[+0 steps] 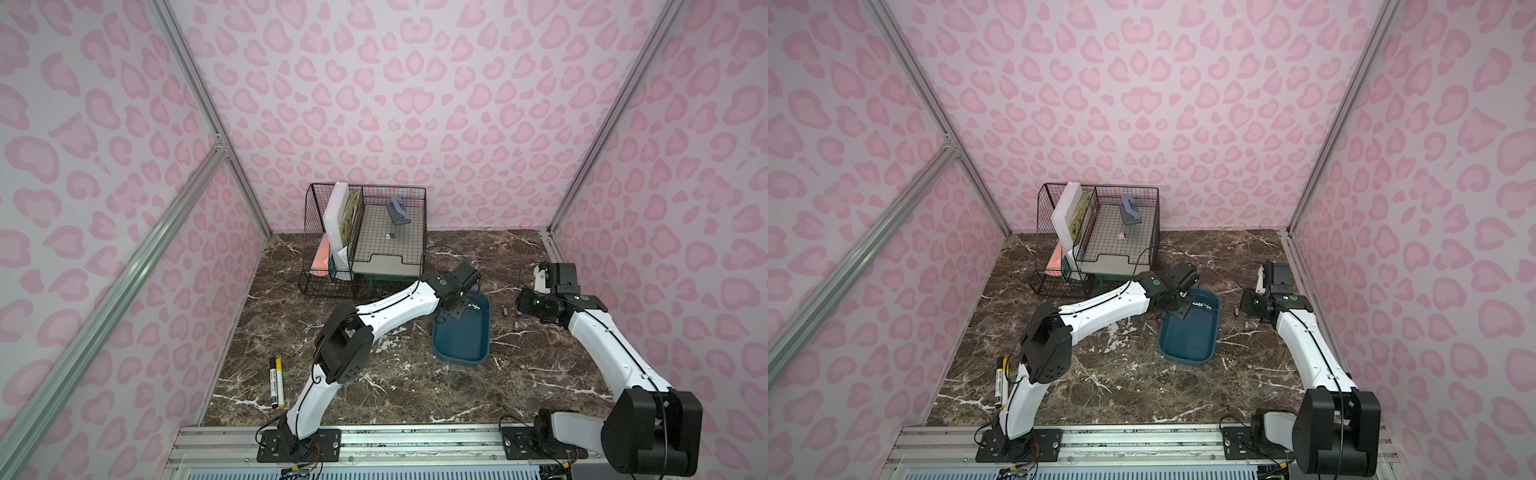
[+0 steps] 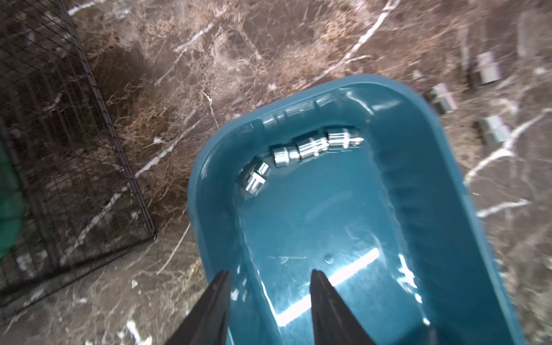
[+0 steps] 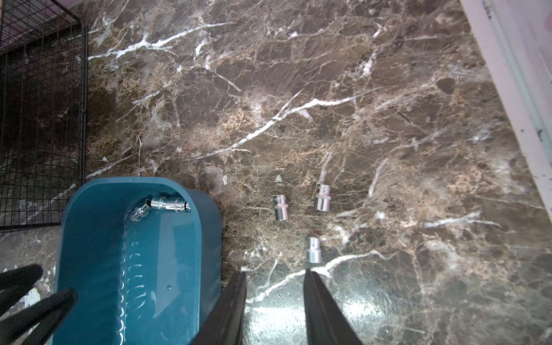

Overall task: Take out the socket from the storage box
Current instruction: Pick up the socket head from the storage box.

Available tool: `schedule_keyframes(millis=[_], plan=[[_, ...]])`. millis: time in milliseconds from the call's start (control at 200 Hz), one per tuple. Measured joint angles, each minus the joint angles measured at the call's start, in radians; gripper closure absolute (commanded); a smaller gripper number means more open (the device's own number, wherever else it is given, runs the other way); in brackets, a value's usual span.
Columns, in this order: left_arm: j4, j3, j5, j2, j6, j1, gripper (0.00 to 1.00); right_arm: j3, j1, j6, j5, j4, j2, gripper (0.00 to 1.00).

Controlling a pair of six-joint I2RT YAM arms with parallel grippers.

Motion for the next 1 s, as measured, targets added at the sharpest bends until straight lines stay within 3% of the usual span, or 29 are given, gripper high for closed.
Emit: schedule_keyframes(millis=[470,1005], plan=[[-0.021,0.207,0.031,0.203,0.08,0.021,0.58,-0.028,-0.014,-0.004,-0.017,0.002,0.001,0.62],[-0.047,0.293,-0.019,0.287,0.116,0.025,0.54,-0.028,-0.024,-0.014,-0.022,0.003,0.002,0.62]])
